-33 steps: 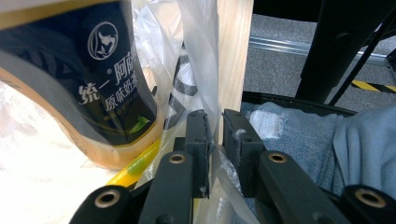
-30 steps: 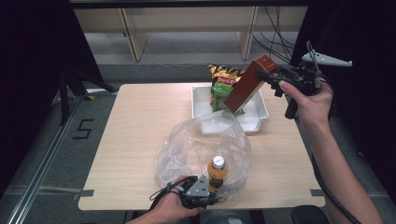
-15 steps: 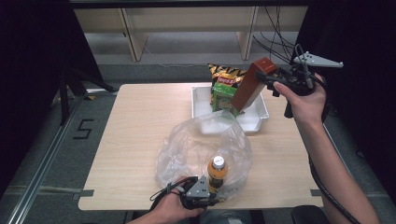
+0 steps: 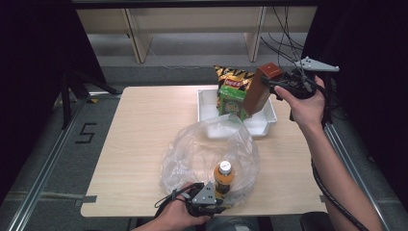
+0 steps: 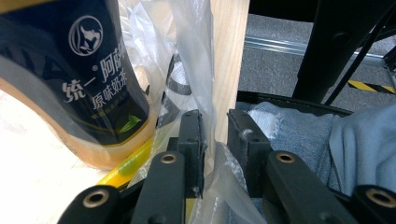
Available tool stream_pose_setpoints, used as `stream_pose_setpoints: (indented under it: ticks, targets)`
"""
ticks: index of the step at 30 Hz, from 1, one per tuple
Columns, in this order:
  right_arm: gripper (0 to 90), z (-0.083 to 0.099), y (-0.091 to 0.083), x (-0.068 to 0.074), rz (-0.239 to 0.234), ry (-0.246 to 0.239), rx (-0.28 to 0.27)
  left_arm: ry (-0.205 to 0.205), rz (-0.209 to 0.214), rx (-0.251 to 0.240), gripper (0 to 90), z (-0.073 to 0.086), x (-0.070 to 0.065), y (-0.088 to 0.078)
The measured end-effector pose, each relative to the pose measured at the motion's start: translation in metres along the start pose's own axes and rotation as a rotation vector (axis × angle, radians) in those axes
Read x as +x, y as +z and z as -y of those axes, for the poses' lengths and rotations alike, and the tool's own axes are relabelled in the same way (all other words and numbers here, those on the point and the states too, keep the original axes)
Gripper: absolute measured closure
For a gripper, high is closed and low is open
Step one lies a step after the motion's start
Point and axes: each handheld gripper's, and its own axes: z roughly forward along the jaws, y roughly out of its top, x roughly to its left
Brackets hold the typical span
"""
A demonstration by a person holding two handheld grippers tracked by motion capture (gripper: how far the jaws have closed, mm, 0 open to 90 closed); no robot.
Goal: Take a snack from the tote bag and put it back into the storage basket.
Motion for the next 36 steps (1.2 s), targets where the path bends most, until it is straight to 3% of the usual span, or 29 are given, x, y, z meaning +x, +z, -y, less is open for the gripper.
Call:
stream_pose_setpoints:
  ticks: [11, 14, 16, 17, 21, 23, 26, 29, 30, 36]
  targets:
    - [39.0, 0.013, 0.014, -0.007, 0.061, 0.018, 0.025, -0.004, 0.011, -0.008, 71.9, 0.001, -0.001, 0.002]
    - [39.0, 0.016, 0.016, -0.010, 0.062, -0.014, 0.039, 0.005, 0.003, 0.003, 71.8, 0.000, -0.001, 0.001]
    - [39.0, 0.018, 0.020, -0.010, 0.070, 0.011, 0.043, 0.004, 0.003, 0.002, 71.7, 0.000, -0.001, 0.001]
    - [39.0, 0.020, 0.020, -0.011, 0.072, -0.009, 0.046, -0.001, 0.004, -0.002, 71.7, 0.000, -0.002, 0.001]
    - [39.0, 0.025, 0.026, -0.013, 0.080, -0.015, 0.059, 0.005, 0.006, 0.000, 71.6, 0.000, -0.002, 0.001]
    - [39.0, 0.027, 0.028, -0.012, 0.097, 0.009, 0.067, 0.005, 0.007, 0.000, 71.6, 0.000, -0.002, 0.001]
    - [38.9, 0.030, 0.032, -0.015, 0.091, -0.014, 0.080, 0.005, 0.006, -0.001, 71.6, 0.001, -0.002, 0.001]
    - [38.9, 0.033, 0.035, -0.014, 0.112, 0.015, 0.089, 0.011, 0.006, 0.003, 71.5, 0.001, -0.002, 0.002]
    - [38.9, 0.035, 0.037, -0.016, 0.111, -0.005, 0.080, 0.009, 0.006, 0.003, 71.5, 0.001, -0.002, 0.002]
    - [38.9, 0.042, 0.042, -0.016, 0.127, 0.019, 0.094, 0.006, 0.009, -0.001, 71.4, 0.001, -0.003, 0.002]
